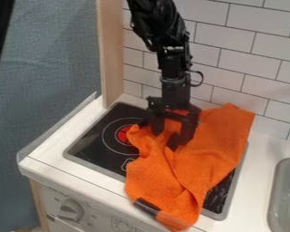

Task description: Unfold cloth from left to right

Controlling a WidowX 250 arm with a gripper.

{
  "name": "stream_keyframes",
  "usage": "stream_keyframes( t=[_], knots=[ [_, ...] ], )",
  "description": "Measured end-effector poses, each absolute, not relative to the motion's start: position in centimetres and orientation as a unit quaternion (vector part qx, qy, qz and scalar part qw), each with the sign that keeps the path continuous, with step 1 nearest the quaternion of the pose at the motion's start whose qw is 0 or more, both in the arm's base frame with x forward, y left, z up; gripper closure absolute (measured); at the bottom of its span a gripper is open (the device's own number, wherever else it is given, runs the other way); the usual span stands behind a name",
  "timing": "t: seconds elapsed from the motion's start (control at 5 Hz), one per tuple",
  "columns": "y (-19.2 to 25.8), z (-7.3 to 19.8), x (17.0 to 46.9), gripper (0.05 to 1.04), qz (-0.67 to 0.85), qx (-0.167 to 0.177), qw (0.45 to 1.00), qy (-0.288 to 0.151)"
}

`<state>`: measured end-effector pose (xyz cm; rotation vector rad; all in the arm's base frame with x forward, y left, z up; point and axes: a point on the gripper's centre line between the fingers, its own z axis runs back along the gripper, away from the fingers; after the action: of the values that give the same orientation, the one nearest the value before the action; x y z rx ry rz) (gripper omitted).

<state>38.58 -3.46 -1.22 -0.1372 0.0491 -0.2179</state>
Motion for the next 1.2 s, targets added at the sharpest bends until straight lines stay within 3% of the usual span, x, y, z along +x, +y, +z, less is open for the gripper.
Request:
stream_keyframes(
  t=[0.2, 0.4, 0.8, 1.0, 1.2],
  knots=[
    [-3.35, -1.65, 39.05, 0.084, -0.113, -0.065, 0.991, 0.029],
    [-3.36, -1.88, 39.14, 0.147, -0.111, -0.065, 0.991, 0.032],
    [-3.19, -1.85, 39.27, 0.737, -0.107, -0.059, 0.992, 0.028],
    [-3.22, -1.94, 39.21, 0.917, -0.106, -0.06, 0.992, 0.028],
    [-3.22, -1.98, 39.19, 1.009, -0.106, -0.06, 0.992, 0.028]
  ],
)
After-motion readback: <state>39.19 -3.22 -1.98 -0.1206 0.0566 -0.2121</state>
